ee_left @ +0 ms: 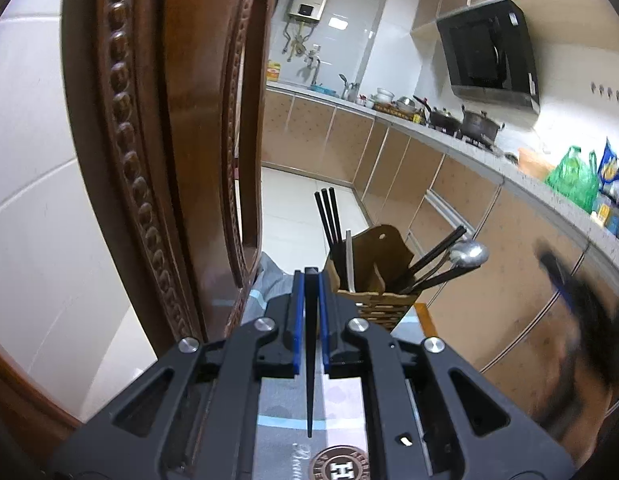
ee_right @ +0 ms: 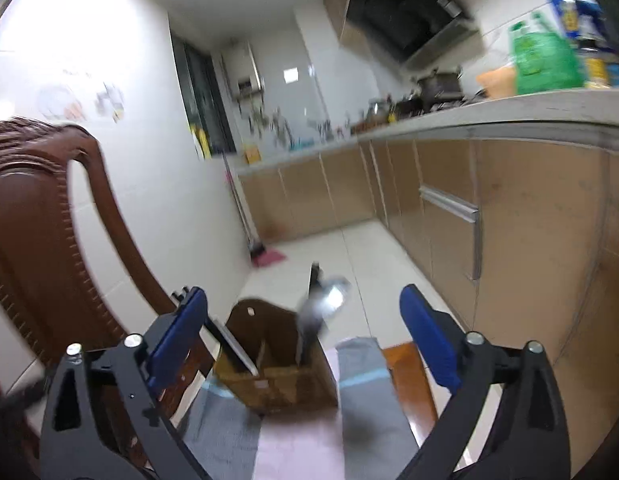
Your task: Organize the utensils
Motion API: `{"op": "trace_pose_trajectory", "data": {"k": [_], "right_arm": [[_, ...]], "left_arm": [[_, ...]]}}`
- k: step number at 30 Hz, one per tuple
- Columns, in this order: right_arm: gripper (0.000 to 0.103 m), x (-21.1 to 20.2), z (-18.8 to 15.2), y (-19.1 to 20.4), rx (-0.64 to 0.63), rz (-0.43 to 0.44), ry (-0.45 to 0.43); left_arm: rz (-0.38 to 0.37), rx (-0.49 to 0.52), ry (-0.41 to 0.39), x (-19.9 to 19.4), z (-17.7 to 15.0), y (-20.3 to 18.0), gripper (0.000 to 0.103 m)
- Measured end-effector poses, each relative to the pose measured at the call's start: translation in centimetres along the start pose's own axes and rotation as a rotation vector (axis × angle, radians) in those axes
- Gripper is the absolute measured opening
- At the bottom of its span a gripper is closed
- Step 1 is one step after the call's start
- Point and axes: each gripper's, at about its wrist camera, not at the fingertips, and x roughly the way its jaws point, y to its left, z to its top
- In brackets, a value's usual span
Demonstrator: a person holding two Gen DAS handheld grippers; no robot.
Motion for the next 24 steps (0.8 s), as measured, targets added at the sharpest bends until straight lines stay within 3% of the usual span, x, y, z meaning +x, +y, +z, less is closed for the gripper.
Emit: {"op": "trace_pose_trajectory", "data": {"k": [2,4,7,9,14,18,24], "right_arm": [[0.096,-3.0,-2.9,-1.8,0.028,-0.033,-0.026],[0.096,-3.5,-4.4,-2.8,0.066,-0.015,0.033],[0.096,-3.5,-5.2,-3.4,0.084,0.008,0.062],[0.096,-3.2,-5.8,-3.8,0.045,-0.021,0.062],[0.096,-2.8,-5.9,-6.8,0.146,-0.004,0.111],[0.096,-2.8,-5.3,-8.1,0.167,-0.011,0.104],[0.096,-2.4,-5.5,-9.3,0.163,-0.018,0.129]], "left_arm": [[-0.019,0.004,-0.004,0.1,0.2,-0.1,0.006],[0.003,0.021,-0.015,0.4,1.0,-0.7,0.006],[0.003,0.007,-0.021,0.6,2.7,-1.4,0.006],[-0.003,0.001,-0.039,0.6,5.0,-2.6,0.006],[0.004,0.025,-0.124,0.7,10.2,-5.6,0.007],[-0.004,0.007,-0.141,3.4,13.9,-6.9,0.006],[-0.018,-0.026,-0.079,9.7,14.6,-6.9,0.006]]}}
